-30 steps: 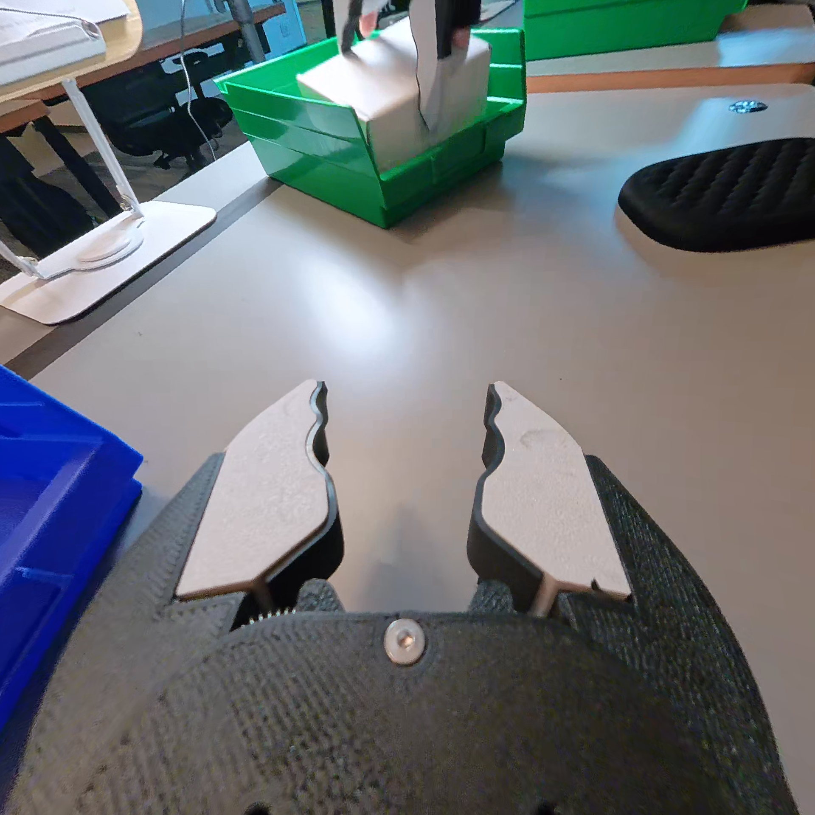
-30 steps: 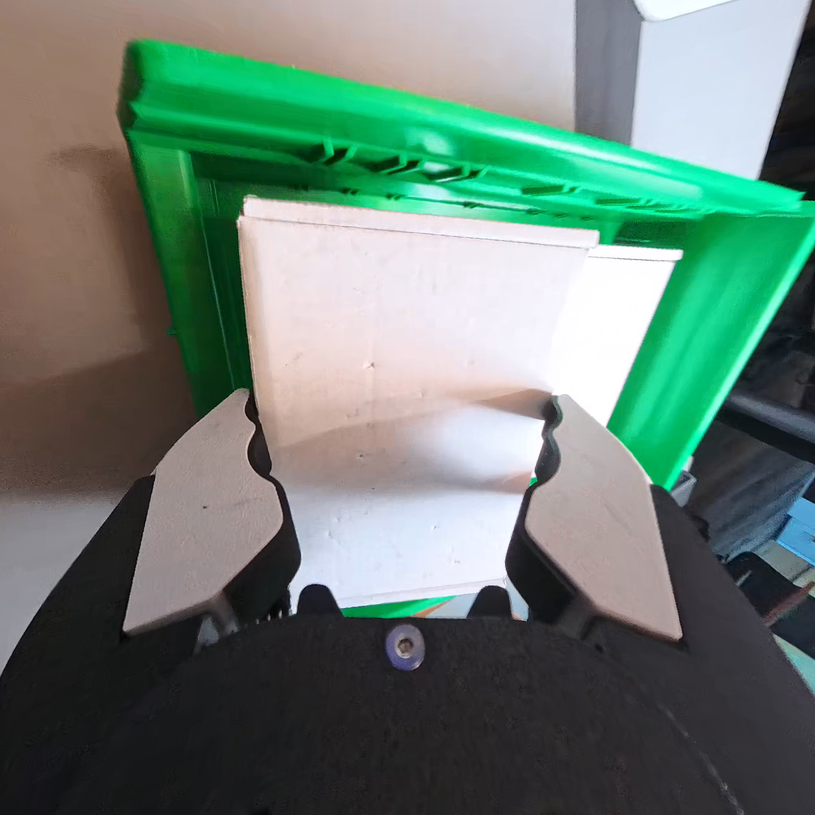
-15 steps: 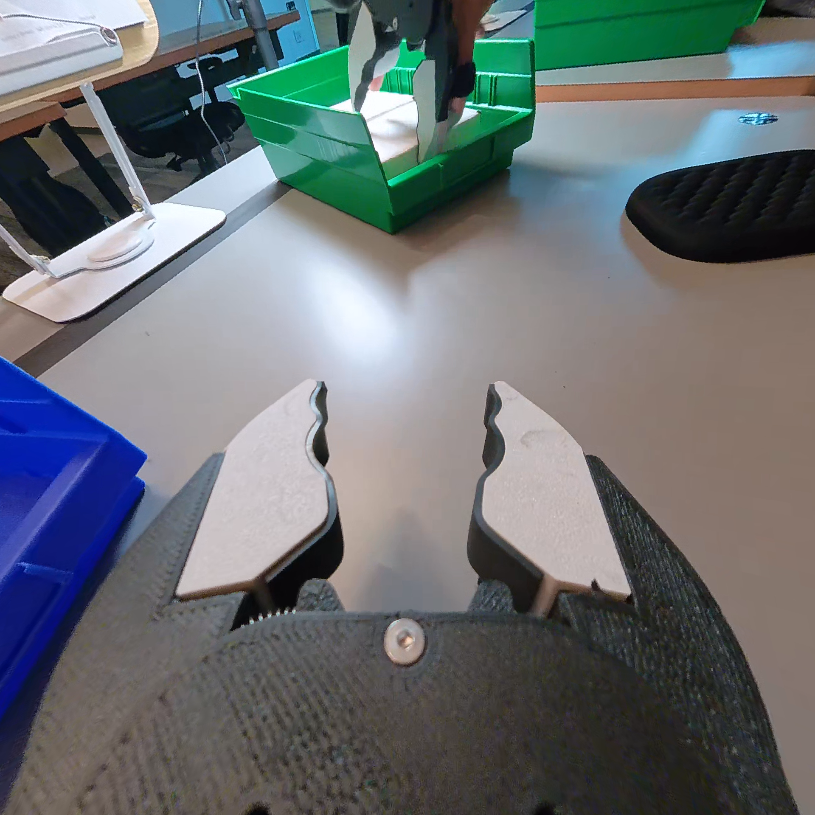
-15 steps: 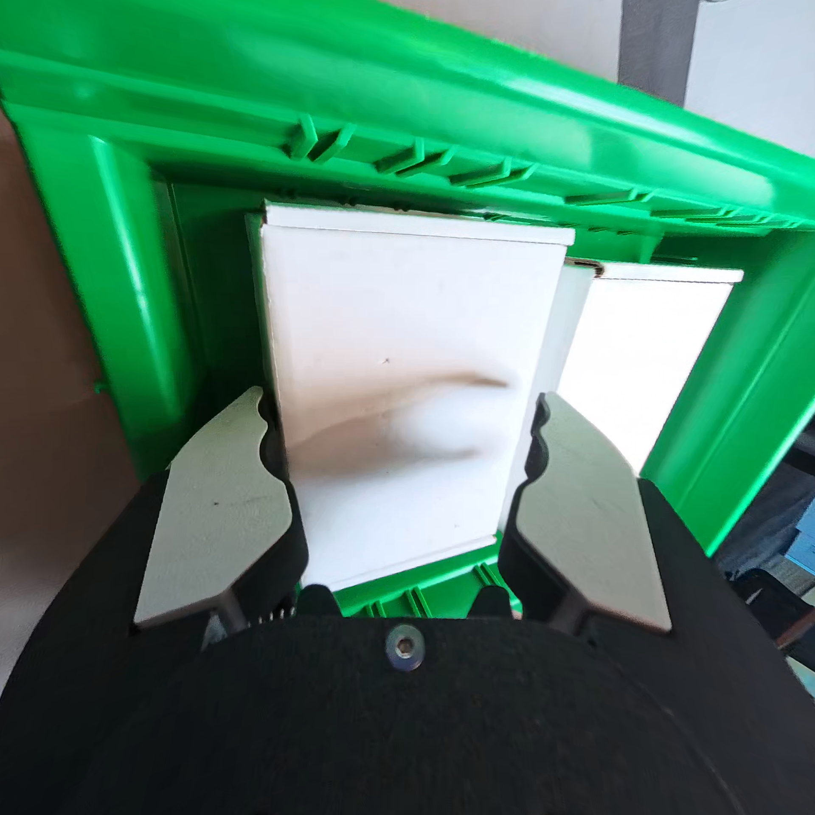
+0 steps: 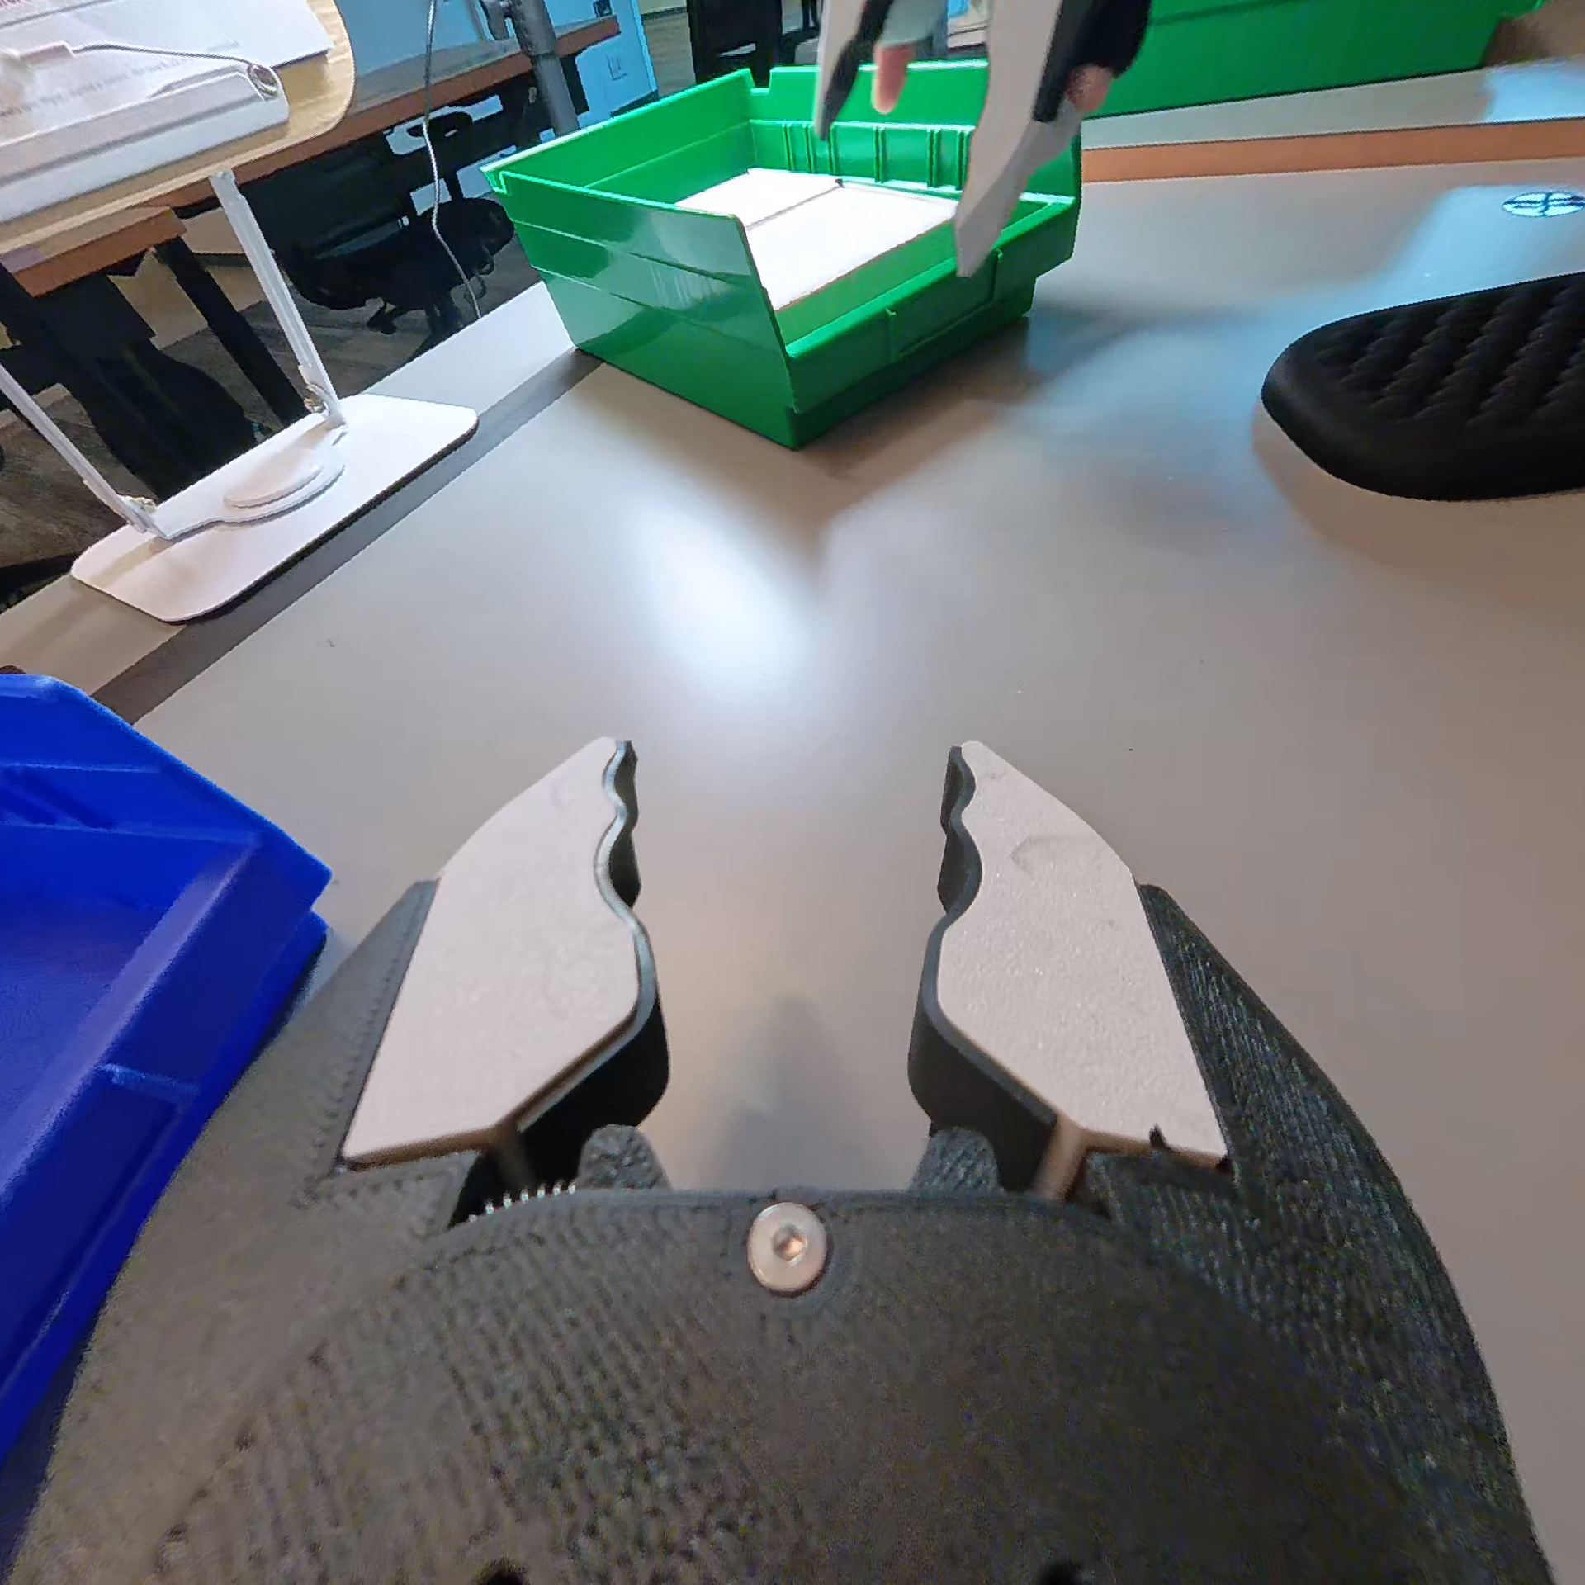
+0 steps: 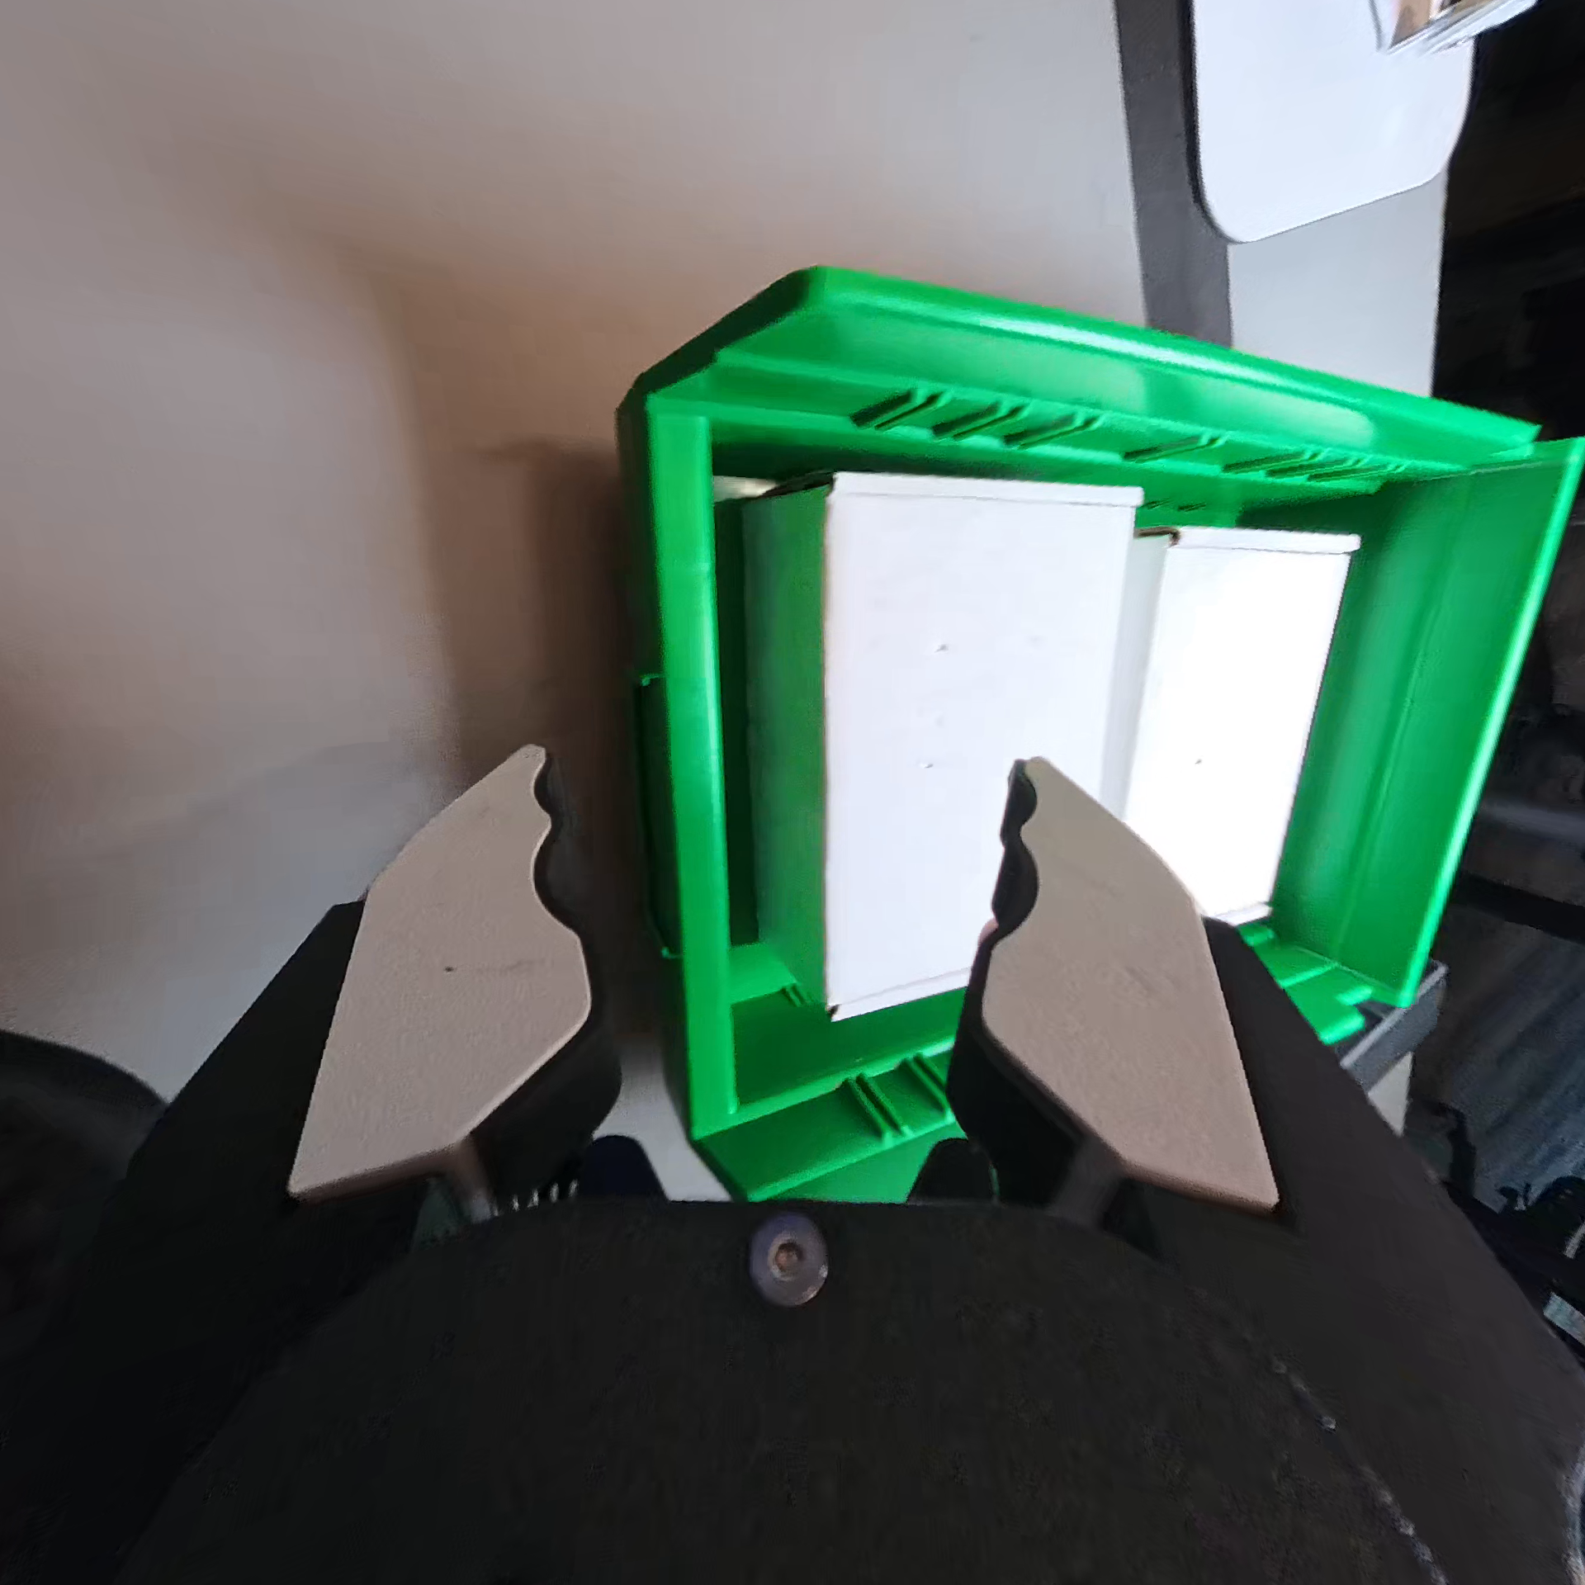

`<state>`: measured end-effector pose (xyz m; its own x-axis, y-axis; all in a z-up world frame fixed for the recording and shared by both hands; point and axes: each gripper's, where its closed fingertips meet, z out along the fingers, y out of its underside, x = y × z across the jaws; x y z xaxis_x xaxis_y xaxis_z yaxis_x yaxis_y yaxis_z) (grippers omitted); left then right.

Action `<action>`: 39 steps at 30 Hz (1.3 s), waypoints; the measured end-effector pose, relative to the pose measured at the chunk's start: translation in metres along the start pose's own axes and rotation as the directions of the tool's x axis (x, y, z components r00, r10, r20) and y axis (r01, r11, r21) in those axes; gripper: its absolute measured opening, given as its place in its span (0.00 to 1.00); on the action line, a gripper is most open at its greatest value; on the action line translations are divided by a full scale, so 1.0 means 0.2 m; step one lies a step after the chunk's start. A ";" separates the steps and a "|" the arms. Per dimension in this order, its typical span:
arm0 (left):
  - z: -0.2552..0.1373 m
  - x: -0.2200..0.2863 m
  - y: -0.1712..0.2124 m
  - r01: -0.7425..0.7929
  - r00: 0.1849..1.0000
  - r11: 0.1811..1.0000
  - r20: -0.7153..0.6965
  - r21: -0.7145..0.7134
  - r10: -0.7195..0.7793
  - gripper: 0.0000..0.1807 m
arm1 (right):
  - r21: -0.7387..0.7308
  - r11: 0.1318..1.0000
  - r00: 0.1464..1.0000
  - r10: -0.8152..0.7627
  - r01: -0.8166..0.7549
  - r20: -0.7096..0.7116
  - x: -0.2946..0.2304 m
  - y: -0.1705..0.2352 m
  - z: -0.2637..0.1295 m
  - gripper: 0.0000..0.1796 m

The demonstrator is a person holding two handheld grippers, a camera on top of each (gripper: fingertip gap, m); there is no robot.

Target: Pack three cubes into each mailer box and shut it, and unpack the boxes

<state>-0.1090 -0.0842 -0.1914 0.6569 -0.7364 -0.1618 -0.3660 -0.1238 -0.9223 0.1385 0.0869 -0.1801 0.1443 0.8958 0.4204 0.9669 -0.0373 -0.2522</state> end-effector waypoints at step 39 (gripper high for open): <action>-0.16 -0.90 0.56 0.030 0.984 0.738 0.149 -0.674 0.096 0.20 | -0.025 0.995 0.987 -0.095 0.093 -0.128 -0.15 0.05 0.31 0.16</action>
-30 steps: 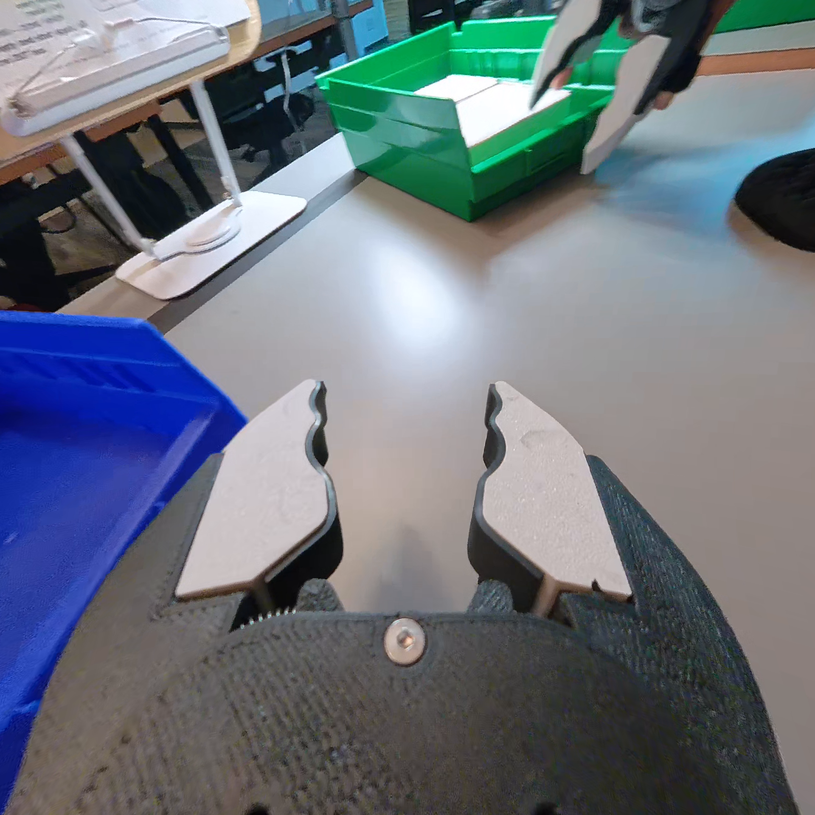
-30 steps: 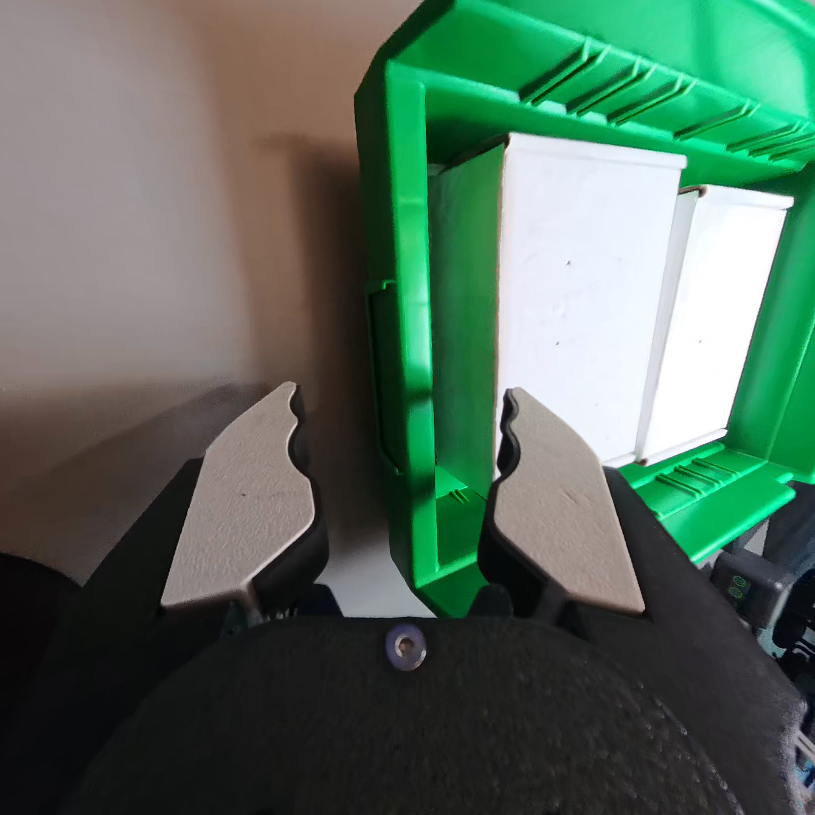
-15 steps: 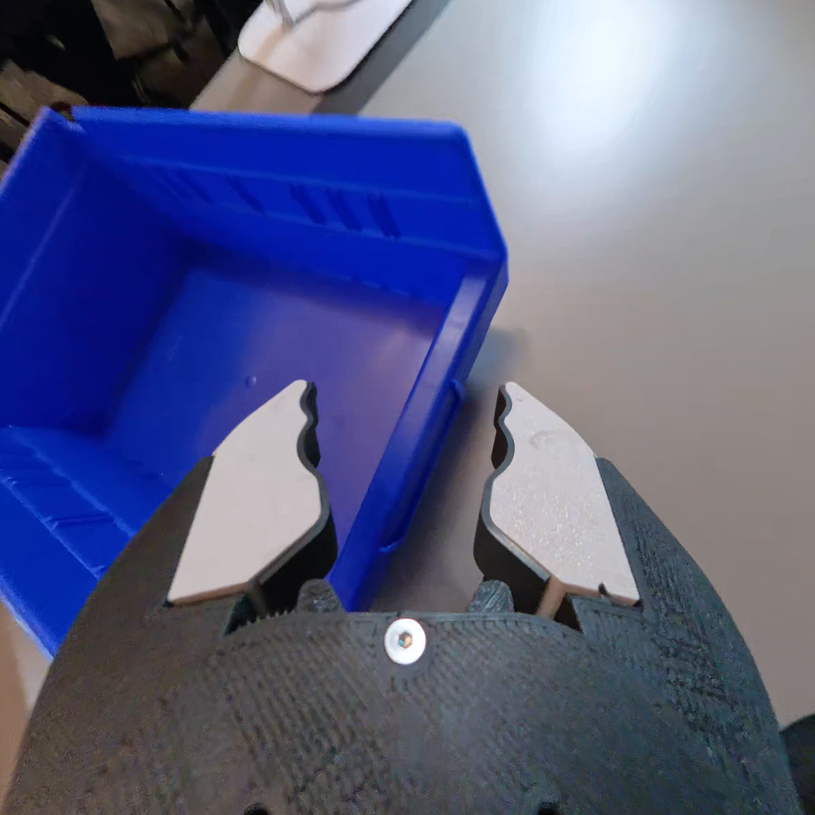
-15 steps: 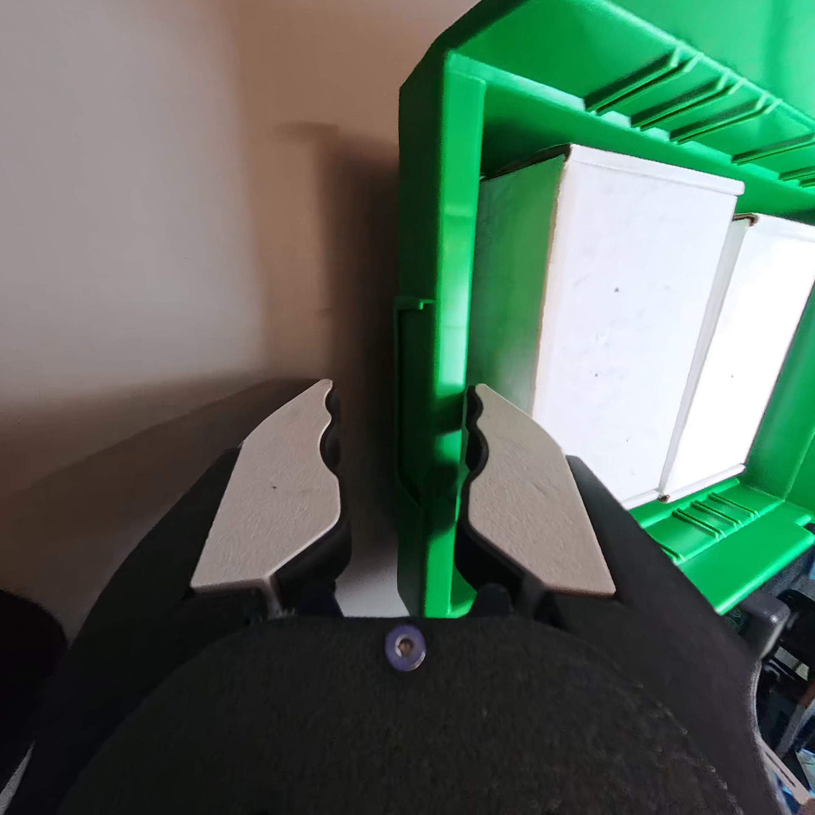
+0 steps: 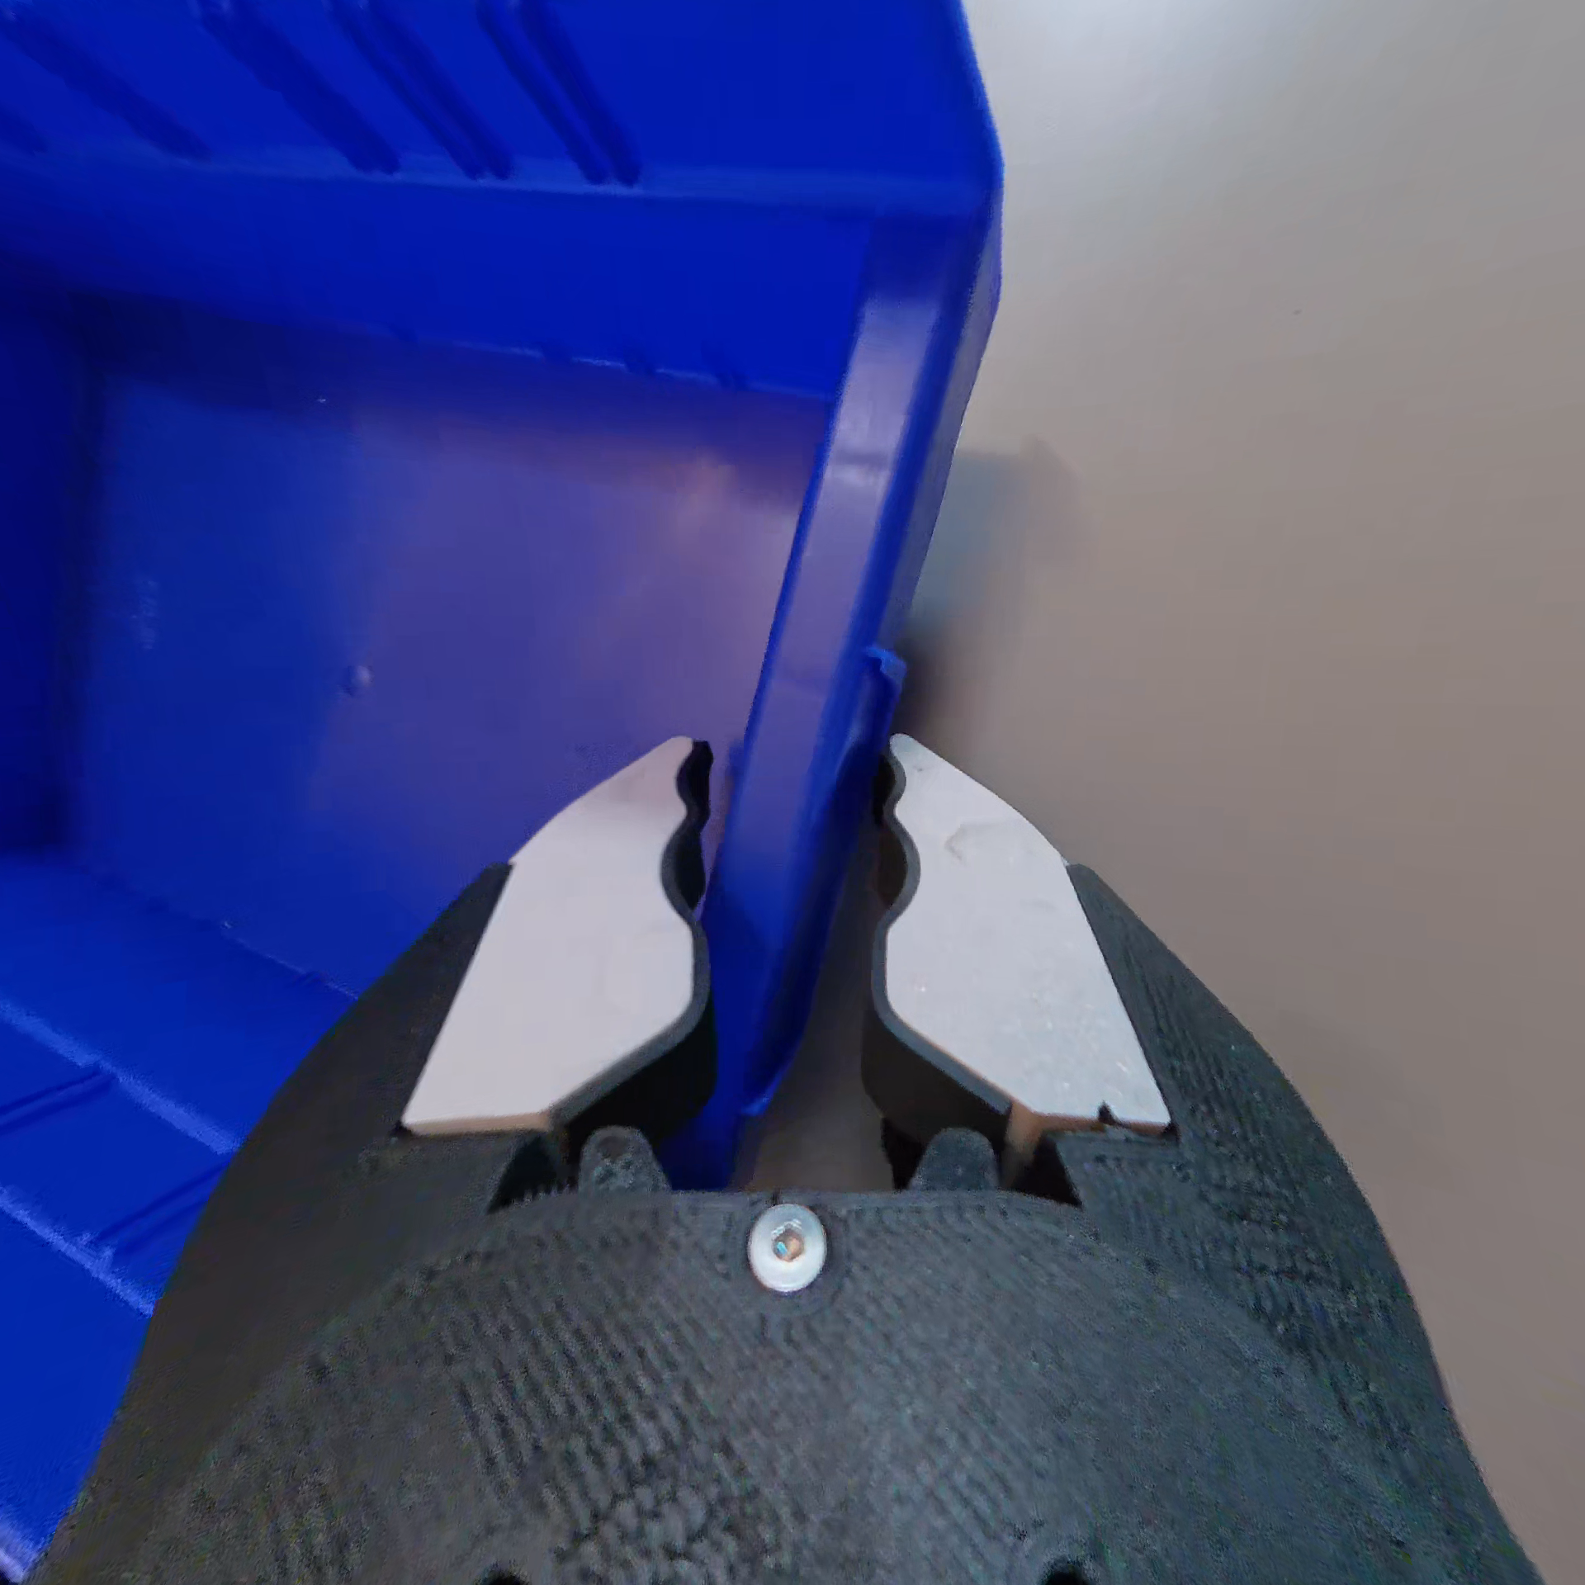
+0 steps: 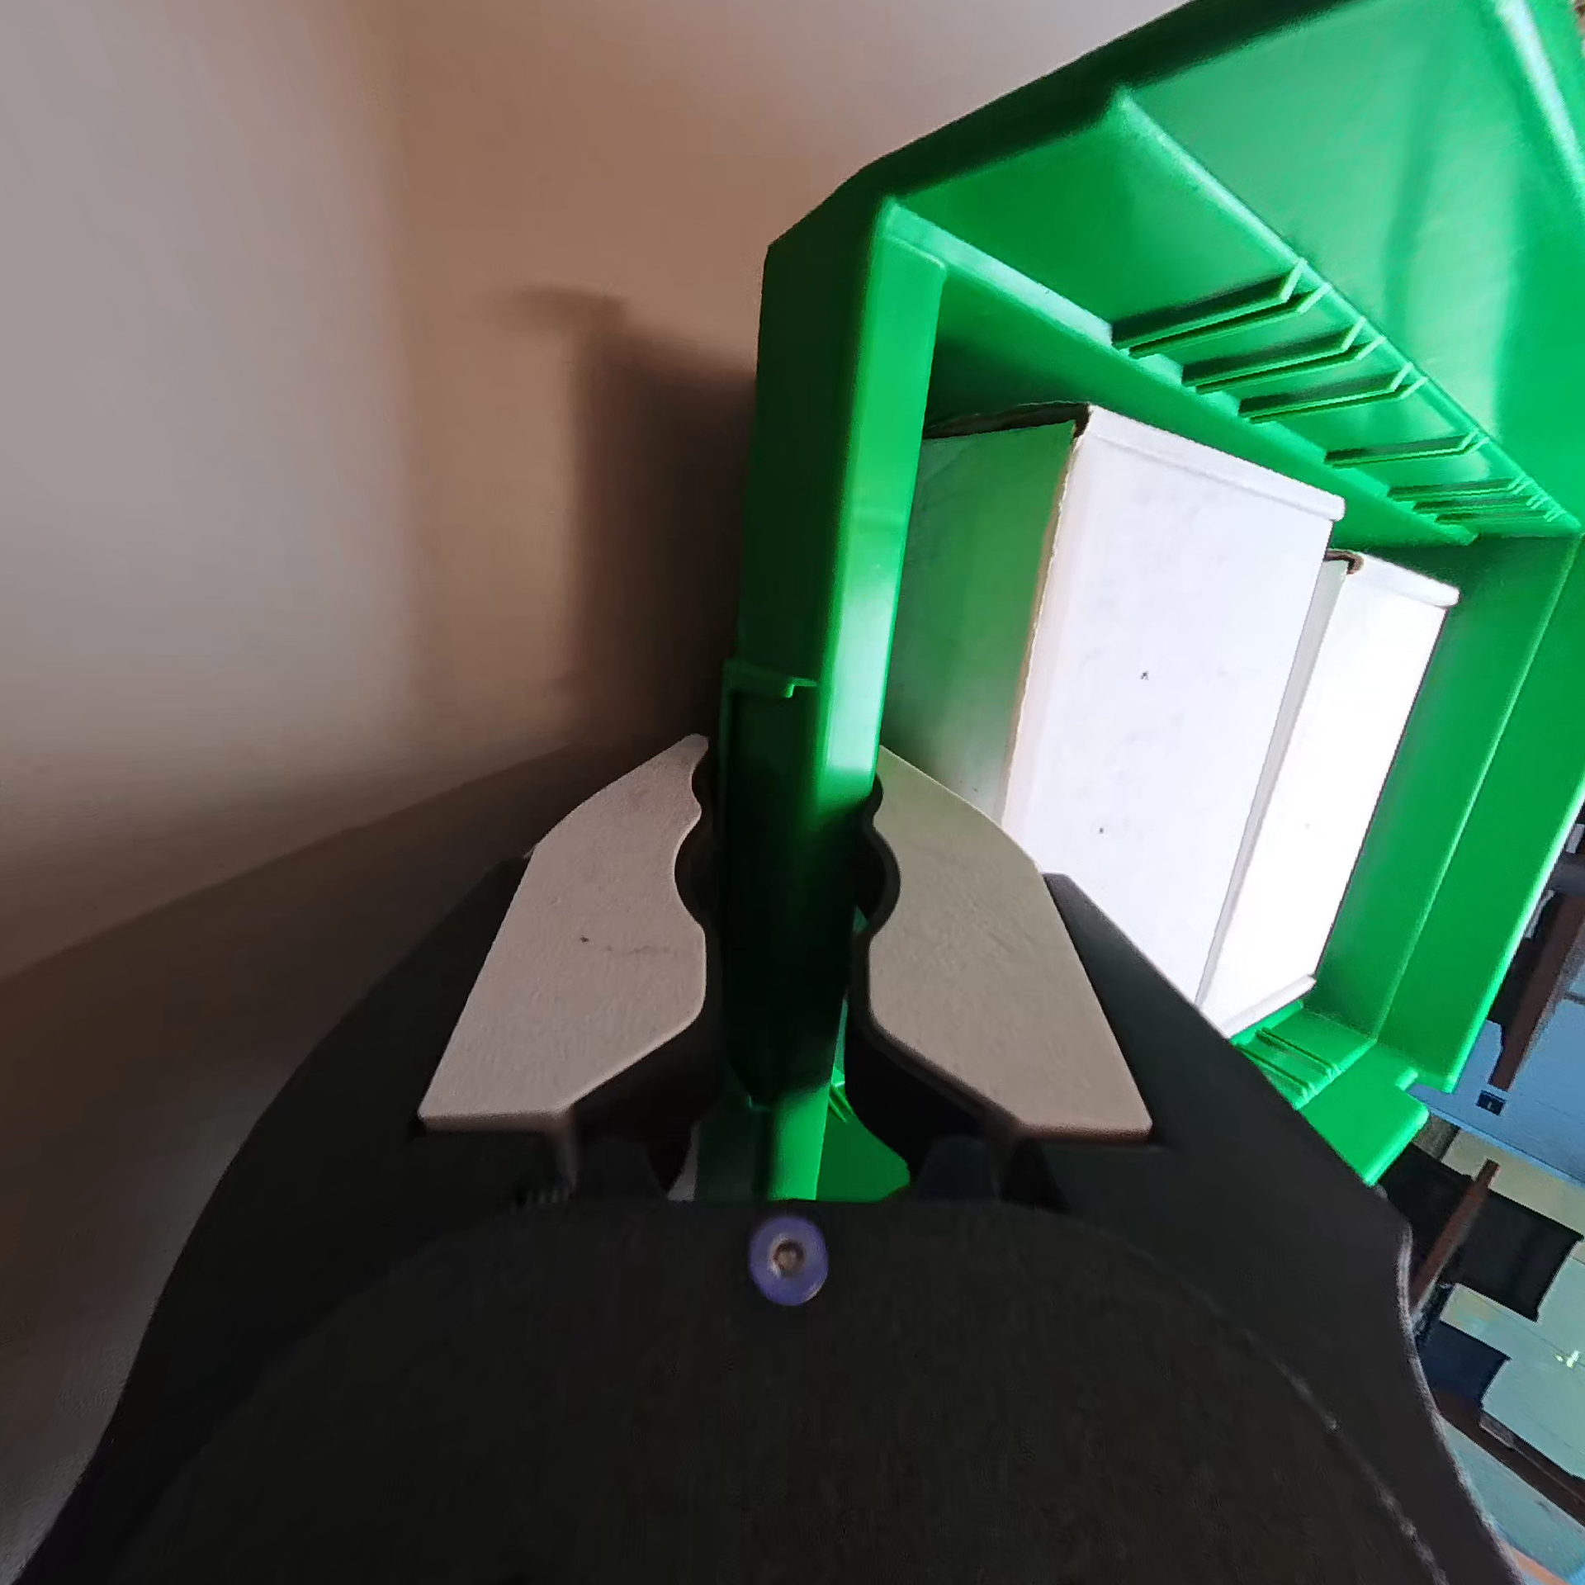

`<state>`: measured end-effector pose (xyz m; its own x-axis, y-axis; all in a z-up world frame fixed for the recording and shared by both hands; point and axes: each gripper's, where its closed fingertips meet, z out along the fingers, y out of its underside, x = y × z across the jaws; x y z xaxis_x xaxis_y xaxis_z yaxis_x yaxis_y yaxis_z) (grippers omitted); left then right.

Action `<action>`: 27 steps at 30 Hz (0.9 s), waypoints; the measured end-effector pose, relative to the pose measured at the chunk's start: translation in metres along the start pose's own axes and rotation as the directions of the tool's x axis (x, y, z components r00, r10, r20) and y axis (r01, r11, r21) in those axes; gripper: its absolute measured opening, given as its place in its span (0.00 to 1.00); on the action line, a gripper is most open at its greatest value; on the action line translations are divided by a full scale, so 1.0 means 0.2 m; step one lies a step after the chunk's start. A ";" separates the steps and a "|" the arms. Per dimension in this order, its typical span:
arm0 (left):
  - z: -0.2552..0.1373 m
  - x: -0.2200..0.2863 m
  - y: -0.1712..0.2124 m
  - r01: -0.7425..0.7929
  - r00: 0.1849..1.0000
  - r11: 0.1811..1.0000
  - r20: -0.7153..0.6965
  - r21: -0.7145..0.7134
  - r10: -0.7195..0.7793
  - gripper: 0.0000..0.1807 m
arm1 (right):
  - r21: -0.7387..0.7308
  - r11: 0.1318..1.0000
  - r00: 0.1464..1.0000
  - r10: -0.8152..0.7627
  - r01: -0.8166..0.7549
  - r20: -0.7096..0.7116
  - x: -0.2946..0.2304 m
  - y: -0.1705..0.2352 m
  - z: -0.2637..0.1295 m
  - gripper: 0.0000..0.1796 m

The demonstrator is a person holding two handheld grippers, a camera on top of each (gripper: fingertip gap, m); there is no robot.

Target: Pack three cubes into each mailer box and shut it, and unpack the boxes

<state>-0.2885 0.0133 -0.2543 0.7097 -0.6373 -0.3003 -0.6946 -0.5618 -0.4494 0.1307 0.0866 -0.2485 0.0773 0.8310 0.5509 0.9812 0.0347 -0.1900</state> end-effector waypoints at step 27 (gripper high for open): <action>0.05 0.68 -0.57 -0.414 0.896 0.885 -0.077 0.215 0.438 0.20 | 0.220 0.952 0.977 -0.201 0.211 -0.070 -0.56 -0.36 -0.35 0.18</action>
